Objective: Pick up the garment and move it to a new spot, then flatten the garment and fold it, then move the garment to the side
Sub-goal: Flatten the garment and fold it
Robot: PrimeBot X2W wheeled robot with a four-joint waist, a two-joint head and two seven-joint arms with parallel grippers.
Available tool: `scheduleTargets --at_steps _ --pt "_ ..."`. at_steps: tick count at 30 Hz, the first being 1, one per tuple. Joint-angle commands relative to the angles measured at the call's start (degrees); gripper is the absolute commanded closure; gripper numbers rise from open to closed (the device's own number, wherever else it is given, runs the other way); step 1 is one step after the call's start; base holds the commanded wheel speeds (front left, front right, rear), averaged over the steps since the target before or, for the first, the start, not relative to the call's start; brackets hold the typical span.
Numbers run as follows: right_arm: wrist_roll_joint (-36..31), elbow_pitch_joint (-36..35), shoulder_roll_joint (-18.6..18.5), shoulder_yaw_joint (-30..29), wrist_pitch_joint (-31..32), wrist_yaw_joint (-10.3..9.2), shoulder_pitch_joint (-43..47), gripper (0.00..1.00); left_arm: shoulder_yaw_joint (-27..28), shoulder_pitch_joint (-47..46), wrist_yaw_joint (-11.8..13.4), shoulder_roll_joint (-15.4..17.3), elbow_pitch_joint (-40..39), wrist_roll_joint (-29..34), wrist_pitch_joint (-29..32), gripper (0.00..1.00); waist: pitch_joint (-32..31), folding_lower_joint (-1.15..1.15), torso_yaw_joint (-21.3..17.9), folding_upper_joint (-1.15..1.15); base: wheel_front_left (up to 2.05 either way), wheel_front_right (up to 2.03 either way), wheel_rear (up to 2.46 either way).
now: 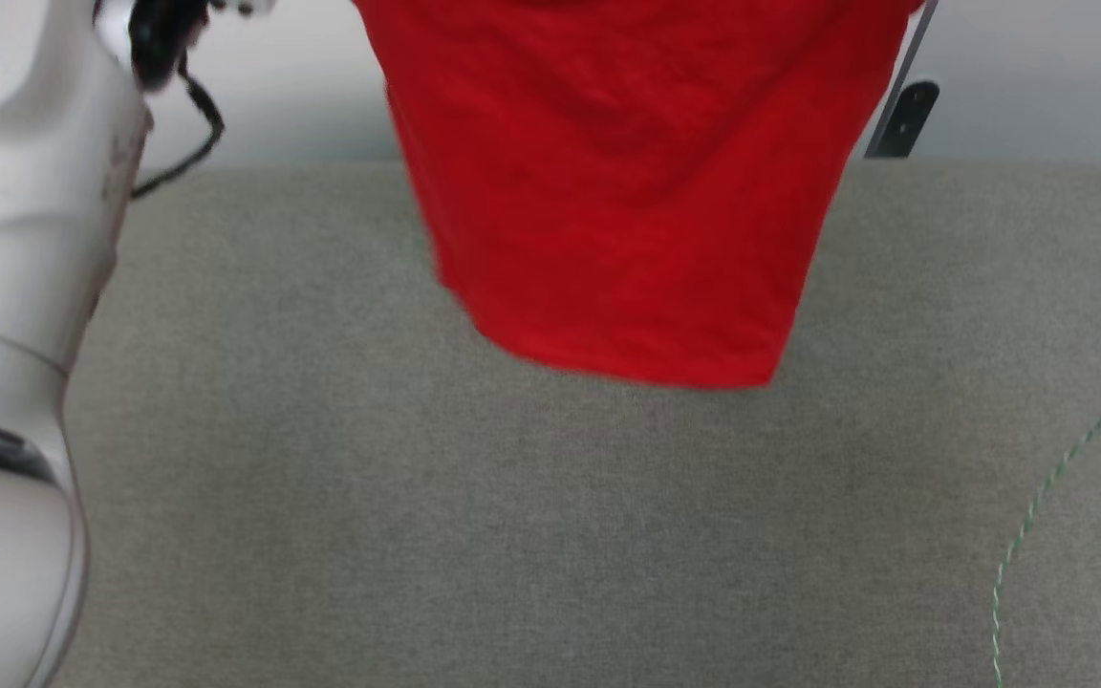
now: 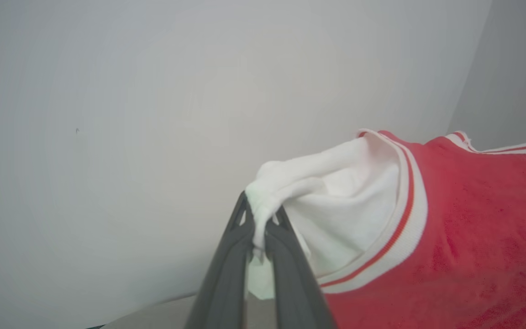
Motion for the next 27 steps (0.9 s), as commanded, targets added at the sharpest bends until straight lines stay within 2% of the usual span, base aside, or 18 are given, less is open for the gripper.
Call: scheduleTargets --at_steps 1,6,12,16,19,21,24,25,27 --pt "-0.73 1.53 0.9 0.28 -1.7 -0.05 -1.88 1.0 -0.45 -2.31 0.54 -0.39 0.74 1.14 -0.76 1.0 3.17 0.0 -0.9 0.0 0.0 0.0 0.0" --pt "-2.69 4.72 2.63 1.8 -7.76 -0.05 -6.61 1.0 -0.02 -7.61 2.16 -1.87 3.57 1.41 -1.76 1.0 5.09 0.0 -1.52 0.0 0.0 0.0 0.0" --pt "-4.97 9.59 4.57 2.29 -15.78 -0.05 -11.54 1.0 0.54 -13.07 4.12 -3.02 5.95 1.64 -6.25 1.0 7.35 0.0 -2.26 0.0 0.0 0.0 0.0" --pt "-6.83 11.93 4.65 2.22 -19.84 -0.06 -14.11 1.0 0.95 -16.48 4.94 -3.63 6.8 1.73 -9.1 1.0 10.22 0.0 -2.0 0.0 0.0 0.0 0.0" --pt "-8.73 12.56 3.27 0.96 -21.33 -0.06 -15.8 1.0 1.09 -19.03 5.17 -4.03 7.21 1.89 -10.8 1.0 13.35 0.0 -1.47 0.0 0.0 0.0 0.0" --pt "-10.46 11.74 2.07 -0.45 -21.71 -0.06 -16.84 1.0 1.35 -20.88 5.07 -4.56 7.2 1.84 -12.14 1.0 15.85 0.0 -0.8 0.0 0.0 0.0 0.0" --pt "-14.51 4.39 0.14 -5.65 -21.75 -0.06 -16.46 1.0 1.67 -24.24 5.2 -5.02 7.15 1.88 -14.58 1.0 19.85 0.0 0.26 0.0 0.0 0.0 0.0" --pt "-14.51 4.39 0.14 -5.65 -21.75 -0.06 -16.46 1.0 1.67 -24.24 5.2 -5.02 7.15 1.88 -14.58 1.0 19.85 0.0 0.26 0.0 0.0 0.0 0.0" --pt "-18.32 -1.03 -0.06 -9.72 -21.66 -0.06 -15.18 1.0 1.3 -27.04 5.18 -5.55 6.68 2.64 -16.34 1.0 23.14 0.0 1.24 0.0 0.0 0.0 0.0"
